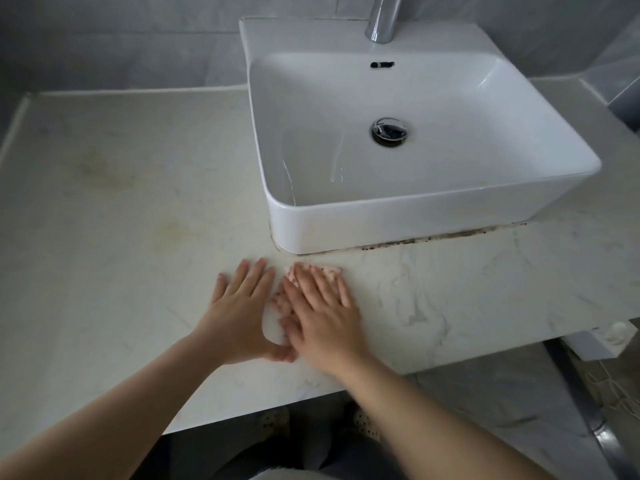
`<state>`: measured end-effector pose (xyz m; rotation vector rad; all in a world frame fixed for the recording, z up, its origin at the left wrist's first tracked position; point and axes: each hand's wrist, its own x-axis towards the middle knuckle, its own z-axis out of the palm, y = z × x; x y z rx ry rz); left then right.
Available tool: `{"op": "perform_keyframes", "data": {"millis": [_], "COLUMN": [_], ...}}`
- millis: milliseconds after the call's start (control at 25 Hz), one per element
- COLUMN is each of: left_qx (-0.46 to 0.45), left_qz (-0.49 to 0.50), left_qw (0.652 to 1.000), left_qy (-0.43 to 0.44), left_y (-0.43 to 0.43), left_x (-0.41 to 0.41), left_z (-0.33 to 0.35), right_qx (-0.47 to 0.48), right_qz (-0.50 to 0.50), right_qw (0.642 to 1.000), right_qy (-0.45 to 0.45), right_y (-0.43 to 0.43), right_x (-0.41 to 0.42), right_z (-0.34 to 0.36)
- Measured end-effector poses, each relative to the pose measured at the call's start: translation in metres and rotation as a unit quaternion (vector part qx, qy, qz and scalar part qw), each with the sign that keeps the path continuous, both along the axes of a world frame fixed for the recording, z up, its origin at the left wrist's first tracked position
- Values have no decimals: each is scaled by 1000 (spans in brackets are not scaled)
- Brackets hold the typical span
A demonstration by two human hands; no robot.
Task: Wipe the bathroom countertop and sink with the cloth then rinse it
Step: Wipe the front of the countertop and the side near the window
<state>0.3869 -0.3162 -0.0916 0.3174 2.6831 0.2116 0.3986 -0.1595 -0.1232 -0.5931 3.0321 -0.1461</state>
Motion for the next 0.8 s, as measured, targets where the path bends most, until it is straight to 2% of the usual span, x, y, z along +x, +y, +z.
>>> {"op": "perform_keyframes", "data": {"millis": [40, 120, 200, 280, 320, 360, 440, 480, 520, 560, 600, 680, 760, 800], "left_qx": [0, 2, 2, 0, -2, -2, -1, -2, -3, -4, -3, 0, 8, 10], "left_qz": [-1, -3, -3, -4, -6, -7, -7, -9, -13, -15, -18, -16, -11, -11], "left_qw": [1000, 1000, 1000, 1000, 1000, 1000, 1000, 1000, 1000, 1000, 1000, 1000, 1000, 1000], "left_qy": [-1, -1, -2, -5, -7, -7, -7, -5, -2, -1, -1, 4, 5, 4], "left_y": [-1, -3, -2, -1, -1, -1, -2, -3, -3, -4, -5, -5, -5, -4], "left_x": [0, 0, 1, 1, 1, 0, -1, 0, 0, 0, 0, 1, 1, 1], "left_z": [0, 1, 1, 2, 2, 1, 0, 0, -1, -1, -1, -1, 0, 1], "right_qx": [2, -3, -14, -37, -40, -40, -41, -30, -14, 3, 18, 36, -6, -1], "right_qz": [-14, -163, -356, -462, -460, -411, -206, -89, -10, 19, -12, -175, -353, -391], "right_qw": [1000, 987, 934, 884, 886, 910, 978, 996, 1000, 1000, 1000, 984, 935, 920], "right_qy": [-3, 11, -38, -56, -43, -27, 10, 5, 2, 2, -4, -21, -43, -43], "right_y": [22, 82, 130, 121, 96, 65, 10, 0, 7, 29, 59, 119, 143, 128], "right_x": [-6, -20, -37, -50, -50, -43, -11, 8, 17, 15, 9, -4, -8, -7], "right_z": [3, 2, 10, 13, 12, 9, 1, 0, 2, 2, 3, 4, 9, 10]}}
